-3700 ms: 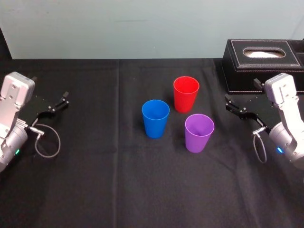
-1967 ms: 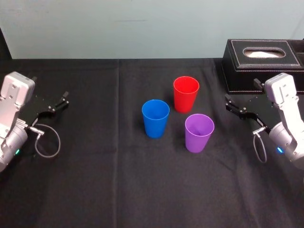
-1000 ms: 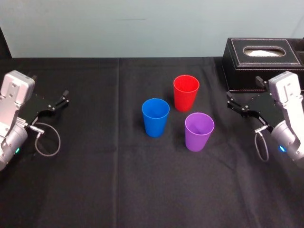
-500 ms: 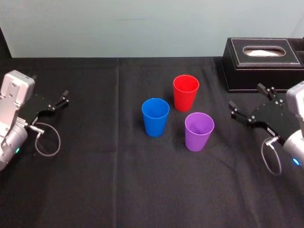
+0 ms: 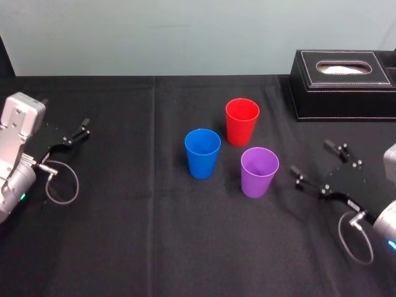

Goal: Stack the three plastic cups sequentially using one hand.

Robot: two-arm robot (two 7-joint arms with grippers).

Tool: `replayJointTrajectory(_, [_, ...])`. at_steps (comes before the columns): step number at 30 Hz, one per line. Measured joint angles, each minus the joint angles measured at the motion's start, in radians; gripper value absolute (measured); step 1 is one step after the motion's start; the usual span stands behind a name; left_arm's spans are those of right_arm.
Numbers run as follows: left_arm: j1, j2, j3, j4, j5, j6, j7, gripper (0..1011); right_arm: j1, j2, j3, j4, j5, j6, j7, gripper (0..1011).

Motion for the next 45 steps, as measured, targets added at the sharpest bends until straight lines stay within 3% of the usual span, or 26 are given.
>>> replayJointTrajectory(20, [0.0, 0.0, 0.0, 0.0, 0.0, 0.0, 0.0, 1005, -0.022, -0.062, -0.017, -0.016, 0.001, 0.021, 0.088, 1004])
replayJointTrajectory(45, [0.0, 0.0, 0.0, 0.0, 0.0, 0.0, 0.0, 1005, 0.064, -0.19, -0.018, 0.059, -0.003, 0.11, 0.146, 1003])
